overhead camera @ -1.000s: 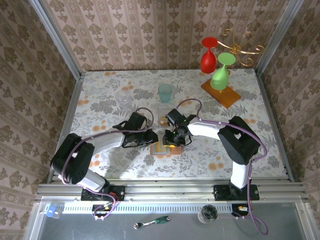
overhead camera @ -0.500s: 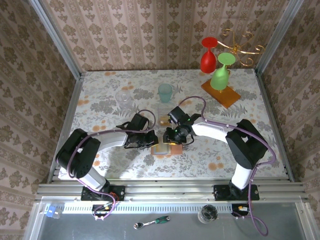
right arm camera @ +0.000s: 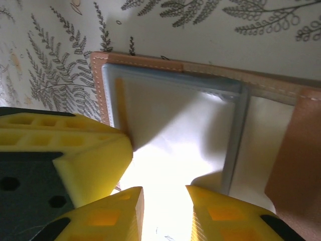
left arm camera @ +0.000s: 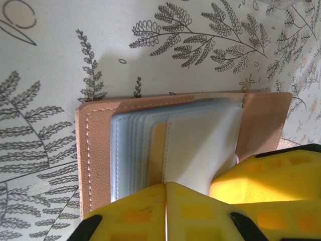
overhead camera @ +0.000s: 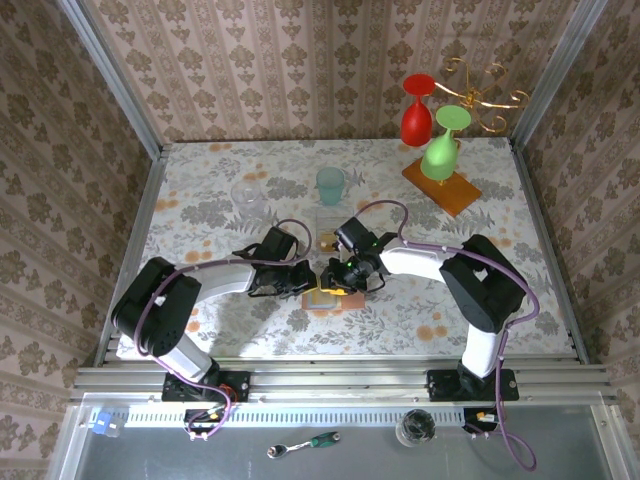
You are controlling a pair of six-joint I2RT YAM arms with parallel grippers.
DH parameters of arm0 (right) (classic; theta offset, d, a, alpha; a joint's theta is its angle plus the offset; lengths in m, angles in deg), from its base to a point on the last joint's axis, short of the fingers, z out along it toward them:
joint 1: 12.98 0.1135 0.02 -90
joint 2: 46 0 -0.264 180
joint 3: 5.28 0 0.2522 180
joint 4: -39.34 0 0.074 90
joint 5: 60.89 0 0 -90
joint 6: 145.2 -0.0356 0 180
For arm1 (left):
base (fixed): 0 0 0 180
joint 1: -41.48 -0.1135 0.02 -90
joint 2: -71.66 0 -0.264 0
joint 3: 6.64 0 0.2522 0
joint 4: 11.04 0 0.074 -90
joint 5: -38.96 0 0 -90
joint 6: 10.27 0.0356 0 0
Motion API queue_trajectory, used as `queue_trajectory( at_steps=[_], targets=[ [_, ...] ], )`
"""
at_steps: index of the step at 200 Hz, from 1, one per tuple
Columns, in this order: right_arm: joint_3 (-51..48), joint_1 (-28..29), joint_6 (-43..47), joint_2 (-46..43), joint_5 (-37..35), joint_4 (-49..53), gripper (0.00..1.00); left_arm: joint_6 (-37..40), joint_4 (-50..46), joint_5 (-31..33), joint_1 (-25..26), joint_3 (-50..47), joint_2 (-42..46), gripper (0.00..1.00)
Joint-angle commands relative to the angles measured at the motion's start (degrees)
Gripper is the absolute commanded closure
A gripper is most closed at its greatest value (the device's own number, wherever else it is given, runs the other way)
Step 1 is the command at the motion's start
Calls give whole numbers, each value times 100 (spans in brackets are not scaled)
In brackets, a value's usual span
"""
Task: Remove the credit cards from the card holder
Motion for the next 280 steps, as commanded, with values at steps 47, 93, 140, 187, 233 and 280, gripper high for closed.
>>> queue_trajectory(
  at_steps=[47, 93, 140, 187, 233, 280],
  targets=[
    [-300, -178, 45, -178, -263, 154, 71, 7, -192, 44, 17, 75, -59, 82],
    [-309, -215, 56, -155, -142, 29, 71, 12, -311, 51, 16, 189, 101, 78],
    [-302, -224, 29, -73, -2, -172, 72, -63, -197, -65, 27, 263, 173, 73],
    [-290, -224, -32, 19, 80, -325, 74, -142, -96, -135, 27, 224, 197, 72],
    [-277, -225, -70, 128, 145, -461, 75, -134, -342, 112, -14, 172, 588, 72],
    [-326, -224, -61, 150, 127, -471, 75, -181, -245, 16, -54, 71, 620, 72]
  ],
)
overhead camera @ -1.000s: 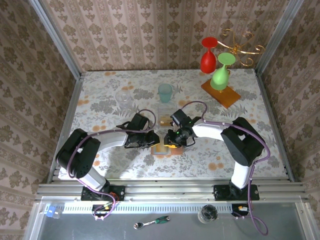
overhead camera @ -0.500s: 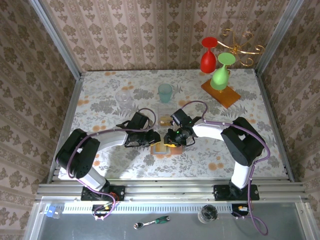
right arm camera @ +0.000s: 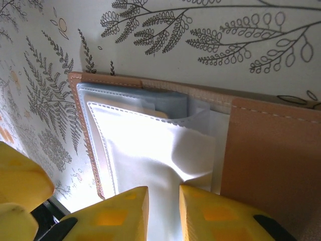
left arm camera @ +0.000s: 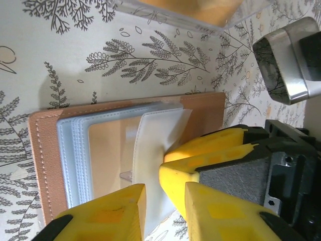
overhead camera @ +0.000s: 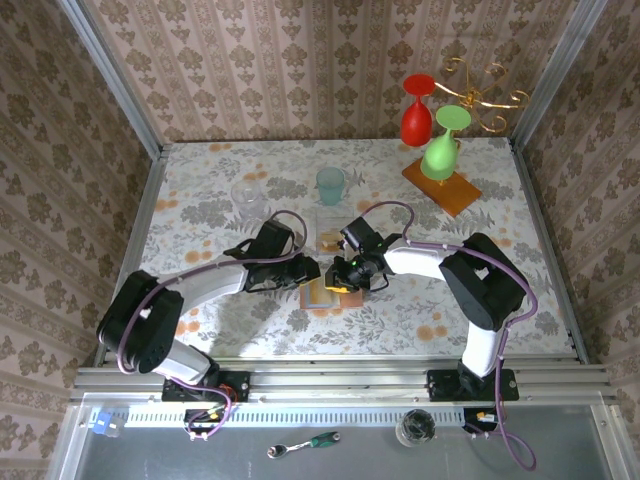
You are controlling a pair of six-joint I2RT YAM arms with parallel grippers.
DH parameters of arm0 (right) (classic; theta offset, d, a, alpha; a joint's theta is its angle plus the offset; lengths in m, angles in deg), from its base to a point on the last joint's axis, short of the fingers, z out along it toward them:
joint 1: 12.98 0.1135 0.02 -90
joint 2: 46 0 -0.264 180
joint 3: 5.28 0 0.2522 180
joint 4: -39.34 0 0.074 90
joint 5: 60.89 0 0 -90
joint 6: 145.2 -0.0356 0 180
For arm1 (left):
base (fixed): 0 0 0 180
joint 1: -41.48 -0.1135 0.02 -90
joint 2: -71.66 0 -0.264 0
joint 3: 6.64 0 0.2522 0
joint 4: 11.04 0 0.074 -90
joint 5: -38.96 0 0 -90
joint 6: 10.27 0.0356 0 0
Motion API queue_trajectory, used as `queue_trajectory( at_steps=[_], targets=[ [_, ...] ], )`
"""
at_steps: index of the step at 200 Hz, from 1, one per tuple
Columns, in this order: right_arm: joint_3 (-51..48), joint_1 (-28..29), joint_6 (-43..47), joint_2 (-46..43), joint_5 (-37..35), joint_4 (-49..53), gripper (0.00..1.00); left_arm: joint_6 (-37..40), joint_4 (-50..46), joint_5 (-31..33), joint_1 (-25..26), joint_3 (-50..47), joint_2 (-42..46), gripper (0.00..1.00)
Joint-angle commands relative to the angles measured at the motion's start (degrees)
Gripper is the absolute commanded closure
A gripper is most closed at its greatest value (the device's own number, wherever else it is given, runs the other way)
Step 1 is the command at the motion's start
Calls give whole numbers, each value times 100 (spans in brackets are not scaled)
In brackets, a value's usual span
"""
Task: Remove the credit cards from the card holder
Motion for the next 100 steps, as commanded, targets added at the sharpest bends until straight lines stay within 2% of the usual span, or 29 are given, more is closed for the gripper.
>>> queue_trajectory(
  at_steps=[1, 100],
  targets=[
    [-92, -25, -54, 112, 44, -47, 75, -92, -63, -53, -41, -58, -12, 72],
    [-90, -25, -36, 67, 57, 5, 76, -182, 327, -240, 51, -97, -572, 72]
  ],
)
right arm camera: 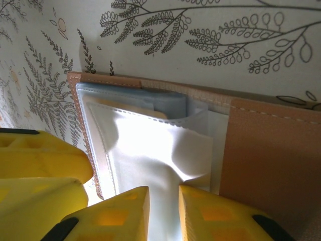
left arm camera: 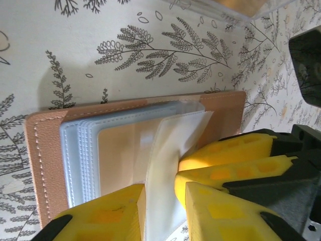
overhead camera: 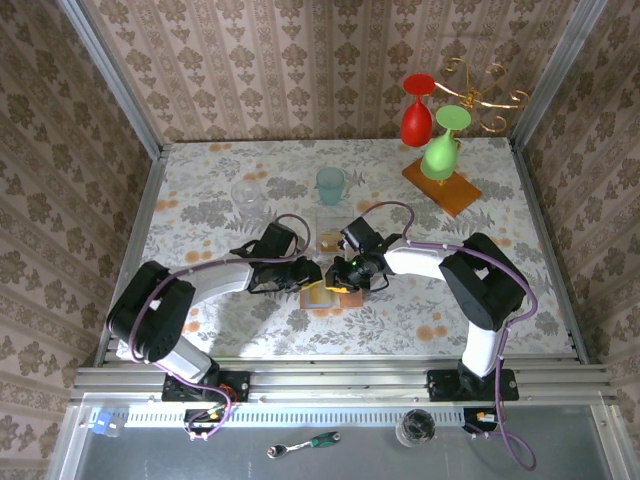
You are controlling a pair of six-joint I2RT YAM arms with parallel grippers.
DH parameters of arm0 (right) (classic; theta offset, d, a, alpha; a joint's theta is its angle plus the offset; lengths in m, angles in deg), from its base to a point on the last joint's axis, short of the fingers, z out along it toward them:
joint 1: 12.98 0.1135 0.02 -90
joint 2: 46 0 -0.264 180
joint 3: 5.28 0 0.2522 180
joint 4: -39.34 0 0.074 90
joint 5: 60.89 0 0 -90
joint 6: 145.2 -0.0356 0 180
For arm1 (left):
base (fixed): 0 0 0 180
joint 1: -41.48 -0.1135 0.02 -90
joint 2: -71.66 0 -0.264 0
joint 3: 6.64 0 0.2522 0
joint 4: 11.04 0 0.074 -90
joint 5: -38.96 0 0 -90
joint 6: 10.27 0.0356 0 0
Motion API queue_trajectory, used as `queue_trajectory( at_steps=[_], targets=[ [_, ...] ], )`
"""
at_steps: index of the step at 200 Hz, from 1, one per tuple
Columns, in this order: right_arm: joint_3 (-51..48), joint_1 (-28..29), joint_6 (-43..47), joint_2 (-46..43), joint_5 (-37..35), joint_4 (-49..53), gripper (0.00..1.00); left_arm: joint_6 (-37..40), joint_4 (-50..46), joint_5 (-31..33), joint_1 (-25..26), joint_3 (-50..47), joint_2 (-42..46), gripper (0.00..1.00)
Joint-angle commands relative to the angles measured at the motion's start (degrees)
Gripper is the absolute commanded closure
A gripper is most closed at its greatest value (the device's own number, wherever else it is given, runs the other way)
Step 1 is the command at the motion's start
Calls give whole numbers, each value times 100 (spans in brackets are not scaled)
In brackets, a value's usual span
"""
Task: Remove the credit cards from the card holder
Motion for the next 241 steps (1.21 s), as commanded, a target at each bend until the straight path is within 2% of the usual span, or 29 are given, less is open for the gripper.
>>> queue_trajectory(
  at_steps=[1, 60, 147, 192, 241],
  targets=[
    [-77, -21, -38, 67, 55, 30, 76, -80, 137, -113, 41, -93, -126, 72],
    [-95, -21, -43, 45, 64, 15, 76, -140, 294, -135, 58, -165, -264, 74],
    [-89, -21, -65, -100, 81, 35, 76, -351, 652, -224, 60, -271, -226, 83],
    [-51, -34, 28, -519, -69, 312, 74, -394, 528, -213, 78, -168, -6, 83],
    [-120, -165, 274, -994, -562, 891, 72, -388, 336, -158, 353, 268, -100, 80]
  ],
)
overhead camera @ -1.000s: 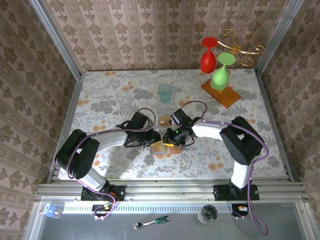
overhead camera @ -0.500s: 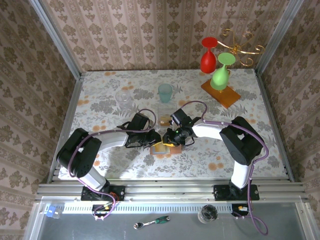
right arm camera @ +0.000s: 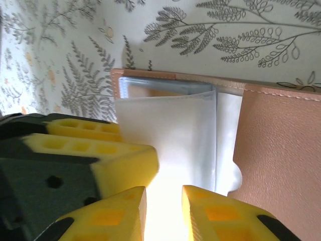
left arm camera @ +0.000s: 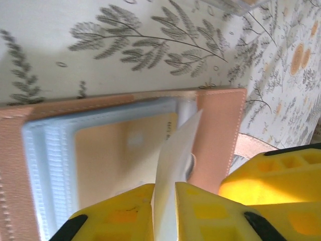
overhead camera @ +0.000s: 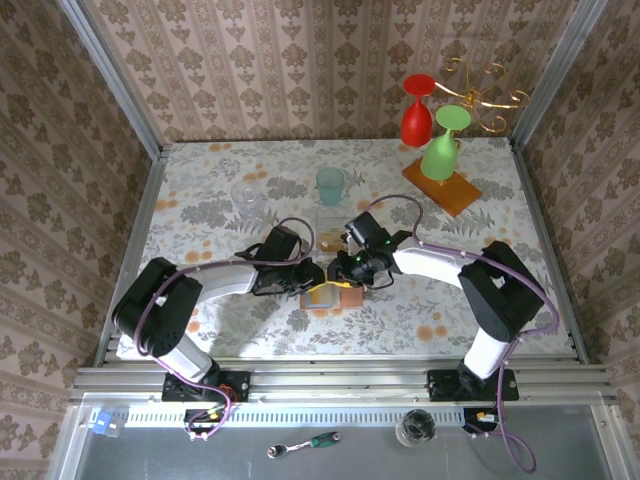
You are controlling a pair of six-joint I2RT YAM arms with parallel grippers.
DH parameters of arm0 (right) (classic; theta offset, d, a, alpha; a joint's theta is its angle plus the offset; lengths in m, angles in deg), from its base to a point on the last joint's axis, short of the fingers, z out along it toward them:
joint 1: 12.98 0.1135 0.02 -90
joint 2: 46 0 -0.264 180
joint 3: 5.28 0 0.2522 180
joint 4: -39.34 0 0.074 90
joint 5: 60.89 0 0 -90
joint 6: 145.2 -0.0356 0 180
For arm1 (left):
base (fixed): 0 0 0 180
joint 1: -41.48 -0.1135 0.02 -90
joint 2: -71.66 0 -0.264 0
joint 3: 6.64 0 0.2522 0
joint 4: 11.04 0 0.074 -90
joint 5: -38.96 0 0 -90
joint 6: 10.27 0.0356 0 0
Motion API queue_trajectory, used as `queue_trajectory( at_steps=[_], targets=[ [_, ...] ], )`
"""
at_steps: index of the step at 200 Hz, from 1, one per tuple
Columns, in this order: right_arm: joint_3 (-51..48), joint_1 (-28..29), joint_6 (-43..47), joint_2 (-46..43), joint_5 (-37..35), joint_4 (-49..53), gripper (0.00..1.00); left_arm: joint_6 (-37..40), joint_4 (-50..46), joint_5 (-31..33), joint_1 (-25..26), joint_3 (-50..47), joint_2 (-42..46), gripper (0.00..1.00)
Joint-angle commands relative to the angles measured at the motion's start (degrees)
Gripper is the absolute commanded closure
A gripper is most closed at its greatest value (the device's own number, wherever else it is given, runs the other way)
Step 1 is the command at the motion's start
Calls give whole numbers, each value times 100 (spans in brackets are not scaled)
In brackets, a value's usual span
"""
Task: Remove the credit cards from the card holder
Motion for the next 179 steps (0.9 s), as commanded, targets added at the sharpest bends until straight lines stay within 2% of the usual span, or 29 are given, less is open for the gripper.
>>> queue_trajectory(
  at_steps=[1, 70, 114, 179],
  targets=[
    [-95, -102, 225, -296, -410, 562, 72, -79, -113, -33, 166, 343, 65, 80],
    [-170, -291, 788, -774, -1393, 1556, 70, -152, -24, -119, 539, 972, -640, 69],
    [-286, -425, 829, -1000, -1380, 1713, 70, -281, 173, -213, 697, 1252, -1080, 62],
    [-263, -470, 787, -951, -1189, 1621, 70, -242, 185, -295, 632, 1403, -1164, 61]
  ],
)
